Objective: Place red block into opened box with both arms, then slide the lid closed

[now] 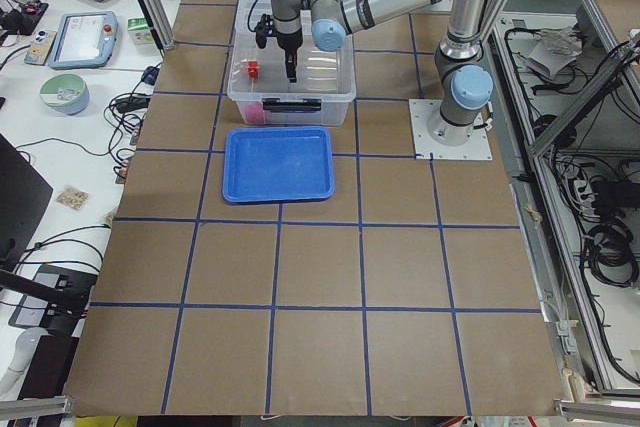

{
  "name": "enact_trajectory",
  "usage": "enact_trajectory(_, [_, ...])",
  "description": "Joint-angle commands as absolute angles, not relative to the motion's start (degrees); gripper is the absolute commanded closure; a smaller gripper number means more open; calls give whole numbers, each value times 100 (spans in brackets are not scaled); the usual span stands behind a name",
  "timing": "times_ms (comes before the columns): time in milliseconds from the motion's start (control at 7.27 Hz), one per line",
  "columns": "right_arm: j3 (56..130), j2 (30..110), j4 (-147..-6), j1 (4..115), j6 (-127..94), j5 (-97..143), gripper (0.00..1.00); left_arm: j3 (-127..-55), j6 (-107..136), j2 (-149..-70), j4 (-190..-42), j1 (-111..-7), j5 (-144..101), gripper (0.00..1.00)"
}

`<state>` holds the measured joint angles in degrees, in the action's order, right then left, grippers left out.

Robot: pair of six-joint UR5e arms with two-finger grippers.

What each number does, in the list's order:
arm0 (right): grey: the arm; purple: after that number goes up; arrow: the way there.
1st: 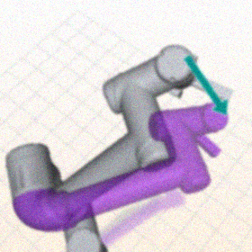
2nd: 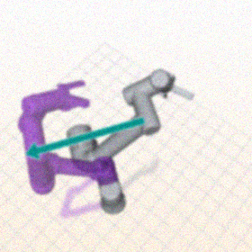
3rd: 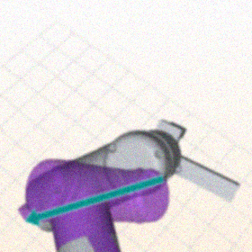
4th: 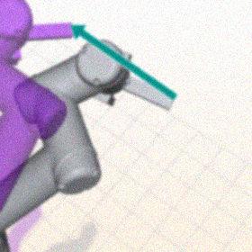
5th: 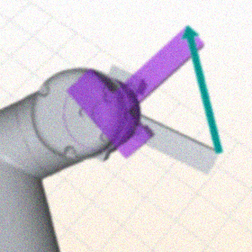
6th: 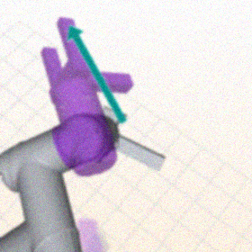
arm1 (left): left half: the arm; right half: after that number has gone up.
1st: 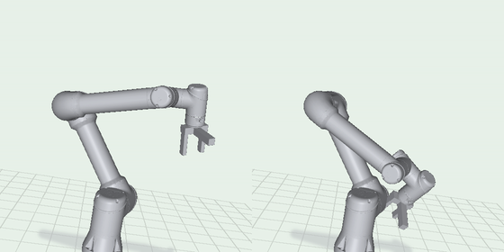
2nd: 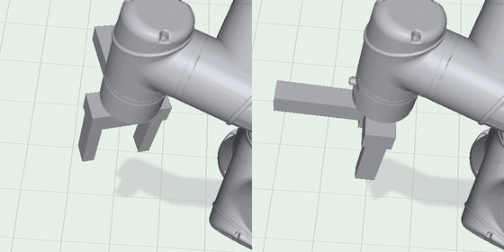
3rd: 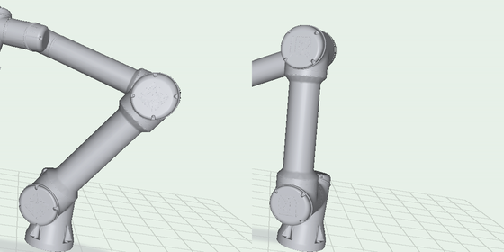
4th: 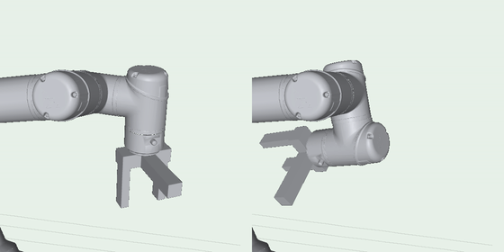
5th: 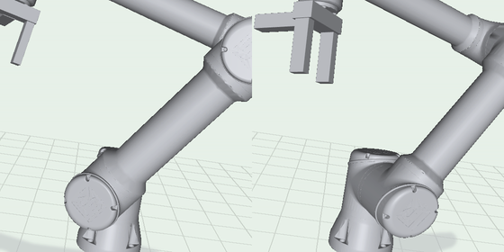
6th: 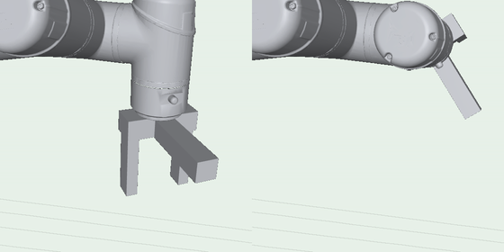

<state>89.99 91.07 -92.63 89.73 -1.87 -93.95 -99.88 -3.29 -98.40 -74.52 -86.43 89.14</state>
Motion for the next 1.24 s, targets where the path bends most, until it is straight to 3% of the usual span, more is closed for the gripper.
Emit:
enact_trajectory(0, [8983,9114,-9202,8528,-150,-9361,0,-8994,-281,-9450,-8646,-8832,8912,0])
enact_trajectory(550, [9131,9106,-9150,6791,1993,-9352,0,-8999,-369,-8913,-9009,-8912,8965,0])
enact_trajectory(1100, [10877,9044,-10684,6021,2707,-9517,0,-8974,-360,-8903,-8912,-8895,8947,0])
